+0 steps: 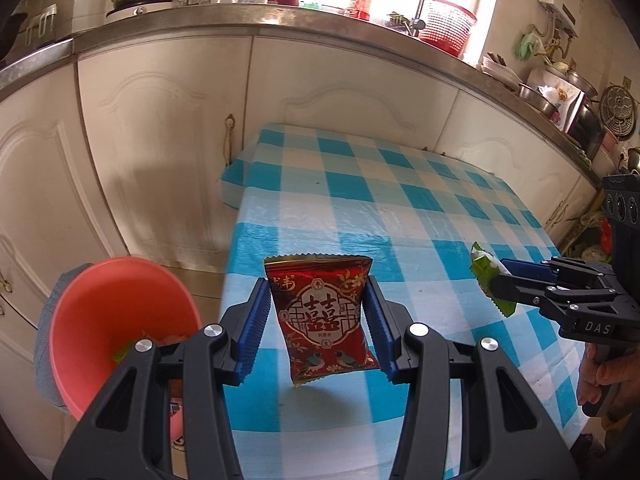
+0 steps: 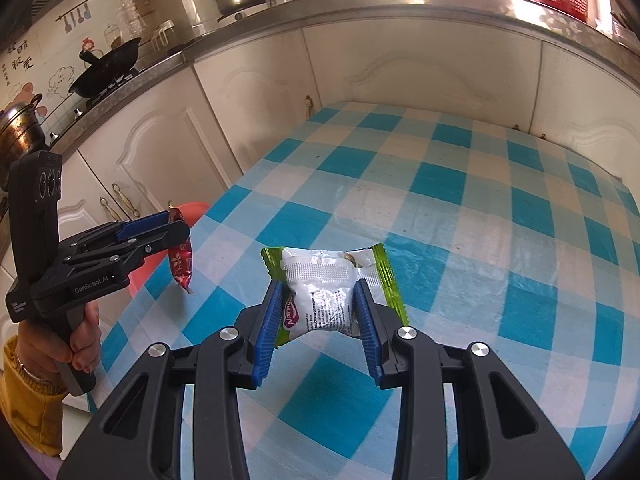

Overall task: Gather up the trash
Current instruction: 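Carry the red packet and bag over the orange bucket and open both tools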

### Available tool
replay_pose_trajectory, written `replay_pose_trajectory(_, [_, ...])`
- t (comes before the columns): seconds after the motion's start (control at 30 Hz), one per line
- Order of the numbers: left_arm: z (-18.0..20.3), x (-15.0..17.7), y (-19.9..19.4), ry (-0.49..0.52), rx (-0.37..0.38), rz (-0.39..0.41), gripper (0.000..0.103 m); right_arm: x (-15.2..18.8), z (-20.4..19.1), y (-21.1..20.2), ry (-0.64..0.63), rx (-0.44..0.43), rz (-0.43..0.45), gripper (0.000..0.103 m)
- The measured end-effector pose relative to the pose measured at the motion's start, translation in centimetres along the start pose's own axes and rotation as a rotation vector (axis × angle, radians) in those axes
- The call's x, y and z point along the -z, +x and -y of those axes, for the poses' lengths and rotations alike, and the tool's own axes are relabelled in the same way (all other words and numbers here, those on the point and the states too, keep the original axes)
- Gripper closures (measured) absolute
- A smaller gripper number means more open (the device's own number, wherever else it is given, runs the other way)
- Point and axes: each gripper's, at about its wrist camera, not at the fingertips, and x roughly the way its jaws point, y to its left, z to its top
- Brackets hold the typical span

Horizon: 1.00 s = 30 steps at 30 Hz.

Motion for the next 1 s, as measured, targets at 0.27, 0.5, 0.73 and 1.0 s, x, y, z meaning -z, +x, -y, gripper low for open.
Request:
replay_pose_trajectory(0.27, [-2.5, 0.2, -0.7, -0.026, -0.038, 0.007, 0.054, -1.3, -2.8, 1.7, -0.056, -0.032, -0.022, 0.065])
replay_pose_trajectory(0.5, [-5.3, 0.5, -1.2, -0.064, -0.074, 0.013, 0.054, -2.9, -6.1, 3.3, -0.119, -0.064, -0.034, 0.065])
replay_pose_trajectory(0.73, [-8.4, 1.2, -1.4, -0.105, -0.116, 0.007, 0.054, -4.5, -9.7, 5.5, -0.184, -0.107, -0.049, 0.065])
replay_pose_trajectory(1.0, [-12.1, 2.2, -0.9, -0.152, -0.16, -0.016, 0.054, -6.0, -13.6, 8.2, -0.262, -0.155, -0.07, 0.065])
